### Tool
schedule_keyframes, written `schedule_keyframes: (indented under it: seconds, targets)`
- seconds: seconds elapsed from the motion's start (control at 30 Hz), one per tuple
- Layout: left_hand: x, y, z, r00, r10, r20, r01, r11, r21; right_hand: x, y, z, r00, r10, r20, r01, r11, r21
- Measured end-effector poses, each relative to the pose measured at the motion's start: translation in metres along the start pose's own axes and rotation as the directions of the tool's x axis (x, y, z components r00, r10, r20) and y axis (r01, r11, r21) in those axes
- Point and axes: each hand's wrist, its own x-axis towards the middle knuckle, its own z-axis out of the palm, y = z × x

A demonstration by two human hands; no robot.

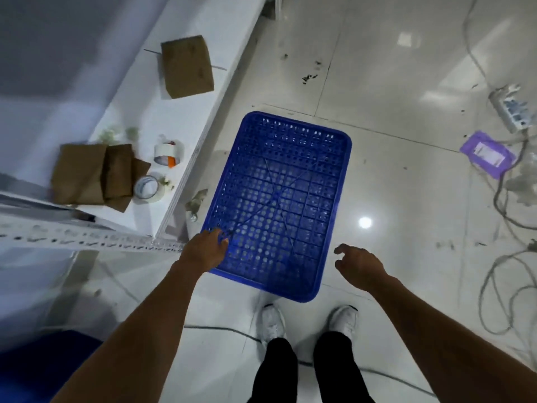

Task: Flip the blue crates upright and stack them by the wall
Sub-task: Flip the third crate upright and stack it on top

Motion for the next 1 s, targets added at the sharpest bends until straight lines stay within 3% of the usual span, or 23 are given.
schedule_keyframes:
  seconds: [0.17,0.27,0.5,0.63,0.7,0.87,1.0]
  targets:
    - [0.081,-0.022,0.041,0.995,-0.09,-0.033,0.092,0.993,0.074,0.101,0.005,0.043,0.994,0.087,-0.061,-0.073,0.977,0.201]
    - [0.113,-0.032,0.058,0.987,-0.132,-0.092,0.146,0.974,0.175,0.136,0.009,0.075,0.975,0.131,-0.179,-0.076,0.956,0.282]
    - [0.16,-0.023,0.06,0.952,-0.239,-0.19,0.261,0.96,0.1,0.159,0.01,0.093,0.914,0.277,-0.295,-0.141,0.901,0.411]
    - [0.181,-0.025,0.058,0.931,-0.305,-0.202,0.323,0.944,0.063,0.178,0.013,0.089,0.891,0.378,-0.254,-0.169,0.792,0.586]
    - [0.191,-0.025,0.054,0.93,-0.32,-0.183,0.341,0.935,0.095,0.184,0.013,0.085,0.908,0.345,-0.24,-0.136,0.782,0.608]
    - [0.199,-0.027,0.043,0.951,-0.283,-0.128,0.301,0.942,0.15,0.186,0.017,0.101,0.912,0.324,-0.254,-0.105,0.779,0.618]
    - [0.2,-0.033,0.034,0.966,-0.242,-0.087,0.251,0.961,0.113,0.188,0.008,0.094,0.879,0.424,-0.218,-0.134,0.659,0.74]
